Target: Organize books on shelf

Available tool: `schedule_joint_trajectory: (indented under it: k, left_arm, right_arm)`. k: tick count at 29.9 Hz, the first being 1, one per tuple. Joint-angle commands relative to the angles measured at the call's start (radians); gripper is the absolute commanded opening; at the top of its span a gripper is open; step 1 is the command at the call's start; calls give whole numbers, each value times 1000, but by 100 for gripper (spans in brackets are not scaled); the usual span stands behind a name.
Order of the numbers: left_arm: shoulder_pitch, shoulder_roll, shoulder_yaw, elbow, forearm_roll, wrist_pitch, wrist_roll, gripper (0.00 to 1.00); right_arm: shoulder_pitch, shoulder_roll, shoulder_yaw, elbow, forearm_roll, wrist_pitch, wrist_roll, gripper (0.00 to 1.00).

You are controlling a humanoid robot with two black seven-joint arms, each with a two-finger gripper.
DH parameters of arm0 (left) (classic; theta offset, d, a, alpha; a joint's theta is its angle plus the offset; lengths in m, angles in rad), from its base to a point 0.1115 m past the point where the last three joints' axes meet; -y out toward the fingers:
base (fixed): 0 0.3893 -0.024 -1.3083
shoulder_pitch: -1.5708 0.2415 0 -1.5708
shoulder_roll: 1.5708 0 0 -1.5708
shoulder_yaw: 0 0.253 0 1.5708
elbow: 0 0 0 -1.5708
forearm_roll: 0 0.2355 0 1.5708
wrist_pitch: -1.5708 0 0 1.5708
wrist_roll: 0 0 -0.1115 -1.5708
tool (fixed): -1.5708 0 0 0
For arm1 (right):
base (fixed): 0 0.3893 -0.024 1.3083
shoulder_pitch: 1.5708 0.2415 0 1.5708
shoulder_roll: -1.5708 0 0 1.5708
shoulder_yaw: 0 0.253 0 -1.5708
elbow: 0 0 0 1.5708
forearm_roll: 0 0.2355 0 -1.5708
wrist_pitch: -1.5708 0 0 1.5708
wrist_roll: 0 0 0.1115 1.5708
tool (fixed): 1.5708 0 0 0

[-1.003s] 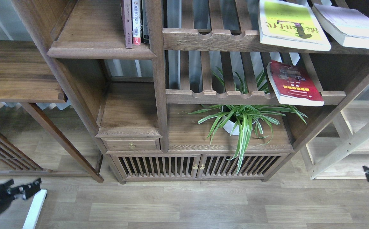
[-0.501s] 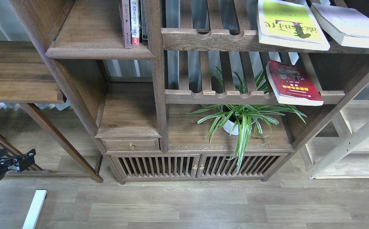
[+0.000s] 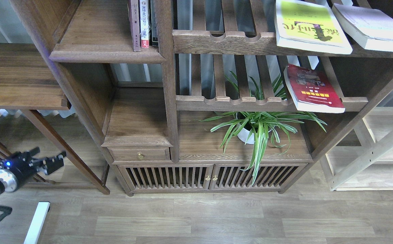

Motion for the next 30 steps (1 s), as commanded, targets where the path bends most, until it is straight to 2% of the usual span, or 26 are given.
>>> schedule_joint_trajectory:
  k: [1, 4, 9, 13, 18, 20, 24, 30]
  left_arm:
    - [19, 126, -68, -199, -3, 0, 2, 100]
    - [30, 206, -74, -299, 17, 0, -3, 100]
    - [36, 271, -92, -336, 103, 0, -21, 100]
    - [65, 307, -157, -392, 236, 0, -27, 100]
    - [149, 410, -312, -593, 309, 0, -27, 100]
    - [171, 445, -329, -667, 336, 0, -26, 100]
    - [209, 473, -342, -739, 353, 0, -26, 100]
    - [242, 487, -361, -771, 333, 2, -26, 100]
  right_arm:
    - [-2, -14, 2, 5, 42, 30, 0, 100]
    - [-5, -14, 2, 5, 43, 30, 0, 100]
    - [-6, -14, 1, 7, 42, 23, 0, 100]
    - [-2, -14, -2, 7, 31, 11, 0, 100]
    - [1, -7, -2, 13, 31, -24, 0, 100]
    - [1, -8, 2, 22, 31, -35, 0, 100]
    - [3, -19, 10, 59, 33, -68, 0, 100]
    - [1, -152, 56, 218, 30, -134, 0, 100]
